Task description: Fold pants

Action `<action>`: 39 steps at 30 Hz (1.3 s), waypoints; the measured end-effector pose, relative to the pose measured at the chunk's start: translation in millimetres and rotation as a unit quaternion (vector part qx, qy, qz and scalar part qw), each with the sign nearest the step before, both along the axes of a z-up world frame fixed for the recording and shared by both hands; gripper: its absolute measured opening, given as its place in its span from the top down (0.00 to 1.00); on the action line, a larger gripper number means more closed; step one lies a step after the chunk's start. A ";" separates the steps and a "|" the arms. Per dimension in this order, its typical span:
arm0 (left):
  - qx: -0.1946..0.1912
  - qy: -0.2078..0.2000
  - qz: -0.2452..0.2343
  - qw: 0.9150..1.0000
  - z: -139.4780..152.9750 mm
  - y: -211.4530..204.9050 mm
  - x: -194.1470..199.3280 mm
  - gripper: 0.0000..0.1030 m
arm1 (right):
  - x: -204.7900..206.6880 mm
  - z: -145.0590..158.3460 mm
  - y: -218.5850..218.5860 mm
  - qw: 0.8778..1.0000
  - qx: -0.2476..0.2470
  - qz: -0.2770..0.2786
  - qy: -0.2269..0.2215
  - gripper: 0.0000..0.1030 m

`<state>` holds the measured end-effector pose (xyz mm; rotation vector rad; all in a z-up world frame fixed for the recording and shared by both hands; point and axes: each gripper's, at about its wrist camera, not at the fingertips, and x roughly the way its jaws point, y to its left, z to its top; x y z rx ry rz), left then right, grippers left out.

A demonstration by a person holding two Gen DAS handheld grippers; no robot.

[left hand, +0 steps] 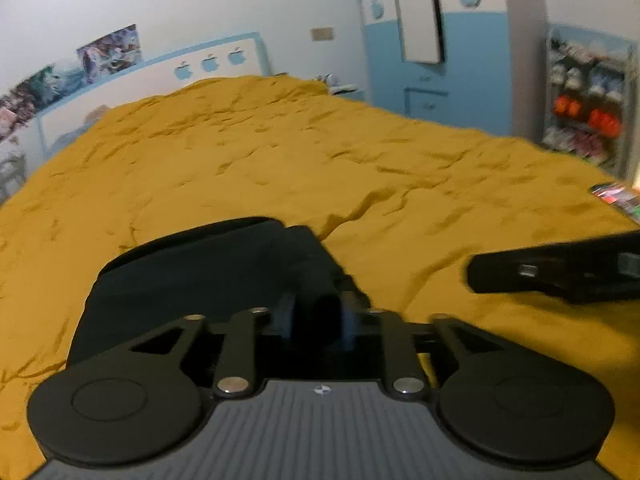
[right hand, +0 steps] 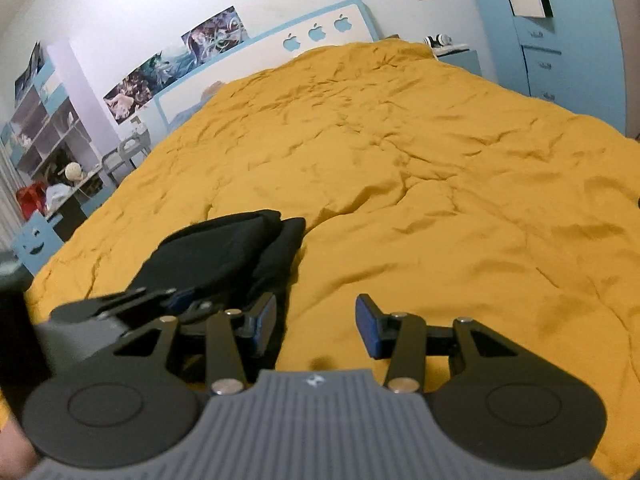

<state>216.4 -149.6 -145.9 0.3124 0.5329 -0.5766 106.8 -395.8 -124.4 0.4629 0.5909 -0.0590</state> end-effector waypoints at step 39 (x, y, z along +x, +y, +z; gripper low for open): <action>-0.125 0.084 0.100 0.984 6.6 155.3 13.3 0.32 | 38.7 -10.8 22.9 0.993 0.065 0.067 0.067 0.76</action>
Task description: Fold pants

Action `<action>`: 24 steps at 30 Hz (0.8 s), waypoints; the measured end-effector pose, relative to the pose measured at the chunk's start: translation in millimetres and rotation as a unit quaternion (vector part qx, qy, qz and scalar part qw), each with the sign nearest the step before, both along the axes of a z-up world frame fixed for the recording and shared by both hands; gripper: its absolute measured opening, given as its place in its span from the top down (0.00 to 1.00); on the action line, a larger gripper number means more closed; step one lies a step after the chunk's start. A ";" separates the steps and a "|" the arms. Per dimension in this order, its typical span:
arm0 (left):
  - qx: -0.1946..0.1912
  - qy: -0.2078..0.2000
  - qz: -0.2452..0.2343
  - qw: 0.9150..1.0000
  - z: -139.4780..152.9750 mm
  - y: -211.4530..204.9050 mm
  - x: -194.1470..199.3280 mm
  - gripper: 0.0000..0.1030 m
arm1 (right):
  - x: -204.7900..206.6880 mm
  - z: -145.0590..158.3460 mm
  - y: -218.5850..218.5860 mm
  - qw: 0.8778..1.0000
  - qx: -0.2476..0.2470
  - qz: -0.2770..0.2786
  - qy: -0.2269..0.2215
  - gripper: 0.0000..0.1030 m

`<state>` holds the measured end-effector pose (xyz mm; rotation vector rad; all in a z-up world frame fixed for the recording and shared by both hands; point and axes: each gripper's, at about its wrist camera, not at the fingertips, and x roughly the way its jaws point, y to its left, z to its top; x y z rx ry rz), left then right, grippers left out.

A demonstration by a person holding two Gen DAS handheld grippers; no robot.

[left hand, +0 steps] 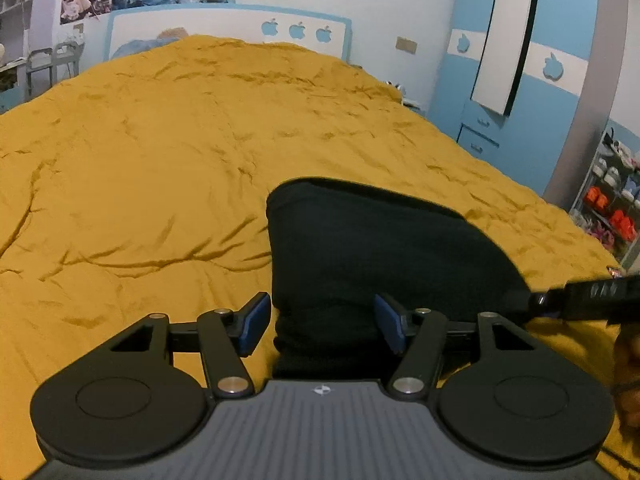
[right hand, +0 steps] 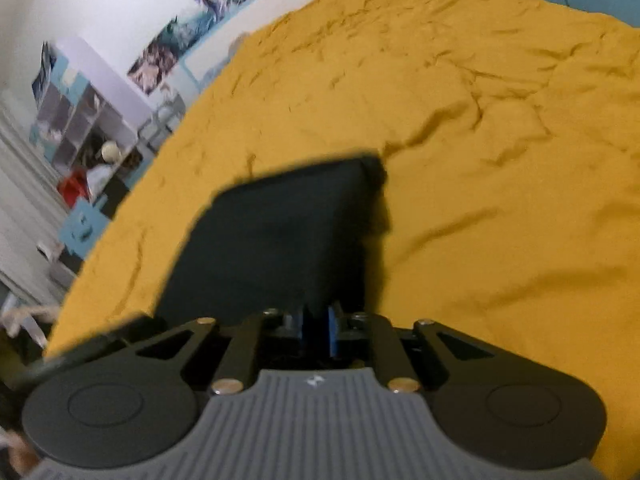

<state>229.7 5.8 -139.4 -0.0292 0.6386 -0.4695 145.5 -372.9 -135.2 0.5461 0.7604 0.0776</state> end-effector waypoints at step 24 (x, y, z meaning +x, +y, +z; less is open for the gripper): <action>-0.053 0.061 0.011 0.997 16.7 14.3 20.2 0.30 | 54.3 62.9 -62.6 0.986 -0.109 0.102 -0.070 0.67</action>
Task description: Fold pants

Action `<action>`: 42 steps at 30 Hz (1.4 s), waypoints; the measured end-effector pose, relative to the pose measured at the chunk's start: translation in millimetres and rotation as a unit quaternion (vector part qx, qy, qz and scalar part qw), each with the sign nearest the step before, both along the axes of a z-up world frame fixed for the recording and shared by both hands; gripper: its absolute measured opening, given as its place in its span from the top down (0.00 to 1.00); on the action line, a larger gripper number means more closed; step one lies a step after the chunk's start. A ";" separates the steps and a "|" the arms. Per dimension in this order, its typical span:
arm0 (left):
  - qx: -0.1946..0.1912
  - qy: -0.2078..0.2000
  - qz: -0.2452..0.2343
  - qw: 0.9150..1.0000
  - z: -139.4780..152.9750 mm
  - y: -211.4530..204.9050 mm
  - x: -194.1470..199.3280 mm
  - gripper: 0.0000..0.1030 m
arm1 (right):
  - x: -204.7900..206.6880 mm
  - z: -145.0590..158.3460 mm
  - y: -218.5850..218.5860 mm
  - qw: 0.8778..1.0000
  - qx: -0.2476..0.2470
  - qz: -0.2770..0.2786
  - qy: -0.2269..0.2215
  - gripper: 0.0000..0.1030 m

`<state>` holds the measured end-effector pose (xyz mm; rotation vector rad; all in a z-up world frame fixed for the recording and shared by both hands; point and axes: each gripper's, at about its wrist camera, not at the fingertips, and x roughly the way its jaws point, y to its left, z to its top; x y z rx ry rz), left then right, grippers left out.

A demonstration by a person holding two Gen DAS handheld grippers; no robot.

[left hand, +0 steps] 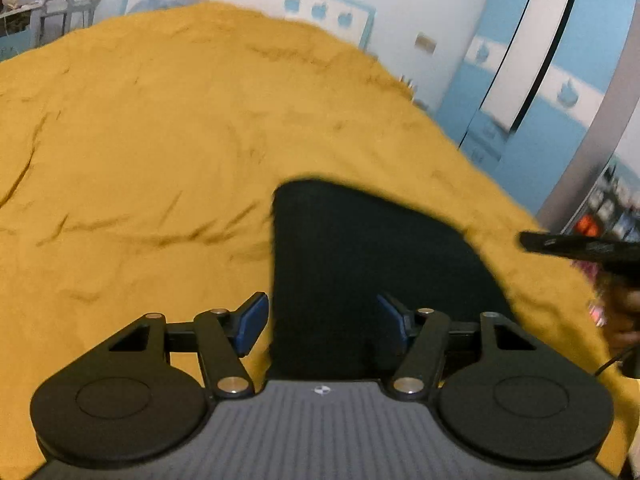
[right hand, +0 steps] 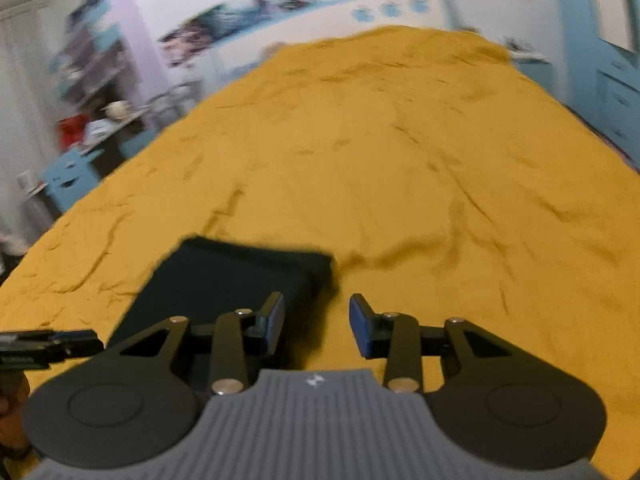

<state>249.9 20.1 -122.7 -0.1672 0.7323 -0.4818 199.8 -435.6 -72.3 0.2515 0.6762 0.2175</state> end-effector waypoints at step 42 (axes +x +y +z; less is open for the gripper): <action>0.048 0.002 -0.155 0.987 -46.2 -146.8 -9.9 0.30 | 141.9 -58.8 -60.9 0.996 0.077 0.051 0.018 1.00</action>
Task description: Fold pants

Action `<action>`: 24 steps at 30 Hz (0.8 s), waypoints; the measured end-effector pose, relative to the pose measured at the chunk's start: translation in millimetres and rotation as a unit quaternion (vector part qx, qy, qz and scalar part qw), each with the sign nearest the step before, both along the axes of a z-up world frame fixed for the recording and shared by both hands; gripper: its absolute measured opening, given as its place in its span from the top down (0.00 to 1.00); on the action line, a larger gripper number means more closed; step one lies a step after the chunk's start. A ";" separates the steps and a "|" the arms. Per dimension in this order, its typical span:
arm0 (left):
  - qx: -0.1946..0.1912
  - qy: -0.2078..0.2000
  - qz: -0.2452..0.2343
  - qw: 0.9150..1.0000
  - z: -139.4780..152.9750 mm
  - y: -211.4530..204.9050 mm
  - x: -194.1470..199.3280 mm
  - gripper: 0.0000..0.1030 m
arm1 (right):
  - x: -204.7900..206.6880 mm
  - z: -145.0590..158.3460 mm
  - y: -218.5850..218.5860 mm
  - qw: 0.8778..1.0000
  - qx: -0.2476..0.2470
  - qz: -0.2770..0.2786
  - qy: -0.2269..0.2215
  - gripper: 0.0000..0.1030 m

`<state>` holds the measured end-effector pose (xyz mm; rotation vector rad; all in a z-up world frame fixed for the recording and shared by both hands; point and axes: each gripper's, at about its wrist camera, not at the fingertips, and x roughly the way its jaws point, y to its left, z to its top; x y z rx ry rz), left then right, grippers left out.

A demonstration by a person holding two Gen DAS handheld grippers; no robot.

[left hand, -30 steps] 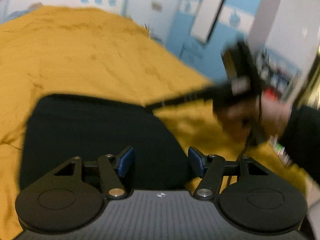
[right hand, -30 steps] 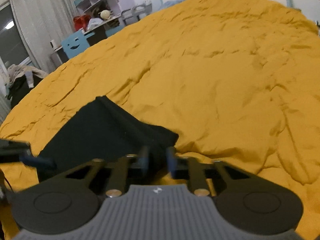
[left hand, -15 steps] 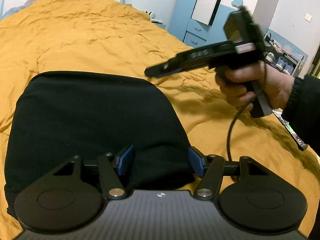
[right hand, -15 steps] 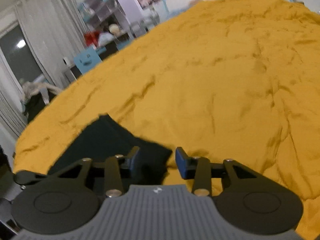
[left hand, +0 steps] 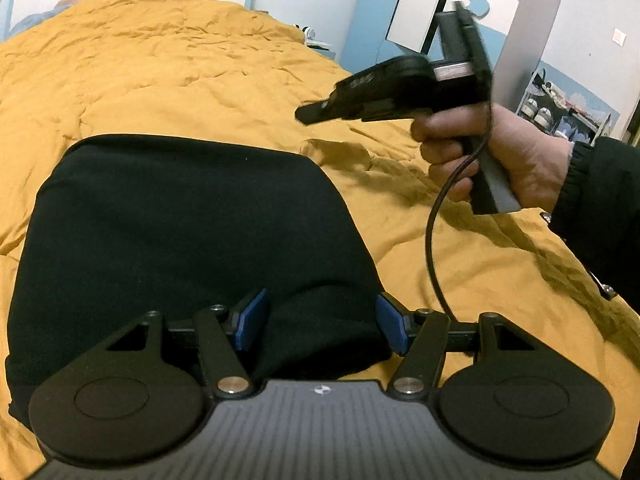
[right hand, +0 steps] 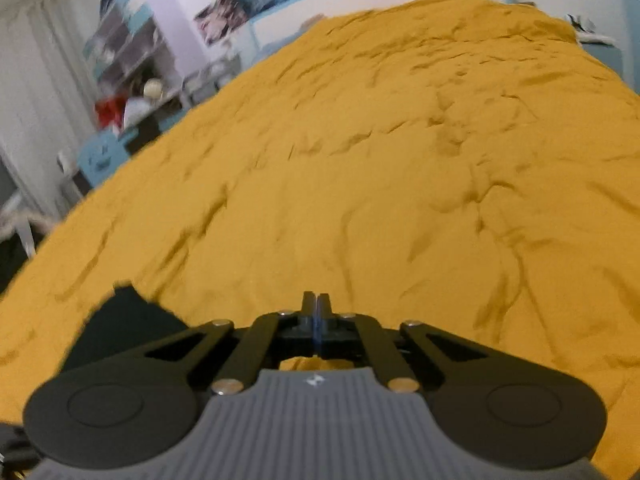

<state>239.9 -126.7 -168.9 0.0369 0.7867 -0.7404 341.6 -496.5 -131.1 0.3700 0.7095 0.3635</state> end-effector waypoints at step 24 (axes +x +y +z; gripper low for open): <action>-0.075 -0.024 0.107 0.991 39.5 85.2 -8.7 0.27 | 47.6 33.6 164.9 0.974 -0.079 0.212 -0.005 0.75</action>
